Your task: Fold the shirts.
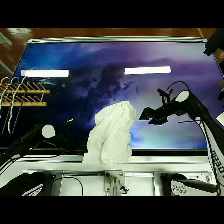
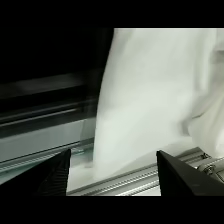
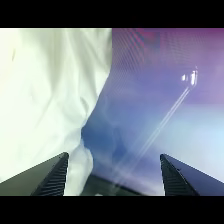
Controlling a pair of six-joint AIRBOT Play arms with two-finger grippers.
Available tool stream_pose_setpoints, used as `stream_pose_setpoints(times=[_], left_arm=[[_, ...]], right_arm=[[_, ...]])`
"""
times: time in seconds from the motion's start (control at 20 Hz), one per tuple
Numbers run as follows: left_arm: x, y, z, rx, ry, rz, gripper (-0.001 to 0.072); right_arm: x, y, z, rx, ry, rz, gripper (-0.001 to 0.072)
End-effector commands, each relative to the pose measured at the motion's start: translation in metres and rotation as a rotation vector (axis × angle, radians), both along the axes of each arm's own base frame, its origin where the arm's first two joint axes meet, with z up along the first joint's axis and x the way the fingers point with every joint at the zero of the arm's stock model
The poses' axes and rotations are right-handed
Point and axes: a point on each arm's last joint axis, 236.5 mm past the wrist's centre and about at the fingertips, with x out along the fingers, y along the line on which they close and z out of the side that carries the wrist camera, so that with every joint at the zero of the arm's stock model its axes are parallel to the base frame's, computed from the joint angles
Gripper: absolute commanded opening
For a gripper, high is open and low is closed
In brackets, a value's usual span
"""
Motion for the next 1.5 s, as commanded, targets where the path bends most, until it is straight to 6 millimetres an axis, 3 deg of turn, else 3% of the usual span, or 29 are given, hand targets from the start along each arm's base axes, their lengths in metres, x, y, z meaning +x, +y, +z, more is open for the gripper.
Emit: stream_pose_setpoints(times=[0.0,0.3,0.4,0.45,0.55,0.65,0.7,0.75,0.85,0.95,1.0,1.05,1.15,1.25,1.35,1.45], left_arm=[[-0.009,-0.024,-0.01,-0.111,0.065,-0.019,0.0601],[0.0,-0.026,-0.026,-0.099,0.067,0.023,0.0592],[0.004,-0.025,-0.032,-0.087,0.068,0.046,0.0437],[0.006,-0.027,-0.033,-0.091,0.07,0.059,0.0433],[0.009,-0.032,-0.032,-0.11,0.072,0.085,0.024],[0.011,-0.035,-0.029,-0.121,0.067,0.084,0.0139],[0.011,-0.036,-0.026,-0.131,0.06,0.06,0.004],[0.012,-0.038,-0.022,-0.147,0.042,0.016,0.0033],[0.021,-0.043,-0.013,-0.167,0.005,-0.014,0.0032],[0.037,-0.05,0.0,-0.188,-0.043,-0.018,0.0032],[0.046,-0.052,0.005,-0.188,-0.072,-0.031,0.0032],[0.054,-0.049,0.01,-0.169,-0.106,-0.067,0.0031],[0.07,-0.035,0.022,-0.097,-0.155,-0.141,0.003],[0.103,-0.016,0.054,-0.013,-0.27,-0.191,0.003],[0.149,-0.002,0.124,0.032,-0.48,-0.183,0.003],[0.19,0.002,0.24,-0.004,-0.783,-0.123,0.003]], right_arm=[[0.011,0.019,-0.018,0.01,-0.01,-0.021,0.069],[0.005,0.045,-0.025,0.044,0.017,0.0,0.069],[-0.001,0.055,-0.032,0.04,0.036,0.017,0.069],[-0.004,0.06,-0.034,0.043,0.048,0.019,0.069],[-0.005,0.072,-0.037,0.062,0.053,0.016,0.069],[-0.001,0.079,-0.041,0.052,0.049,-0.01,0.069],[0.0,0.082,-0.043,0.047,0.051,-0.03,0.069],[0.002,0.085,-0.044,0.044,0.051,-0.048,0.0647],[0.001,0.093,-0.045,0.04,0.054,-0.065,0.0437],[0.0,0.098,-0.045,0.038,0.041,-0.054,0.0138],[0.003,0.098,-0.043,0.037,0.023,-0.046,0.0075],[0.007,0.095,-0.038,0.027,-0.016,-0.018,0.0074],[0.021,0.084,-0.012,-0.029,-0.141,0.072,0.0074],[0.038,0.072,0.042,-0.094,-0.327,0.209,0.0074],[0.059,0.065,0.128,-0.135,-0.575,0.274,0.0074],[0.071,0.064,0.247,-0.114,-0.888,0.233,0.0074]])
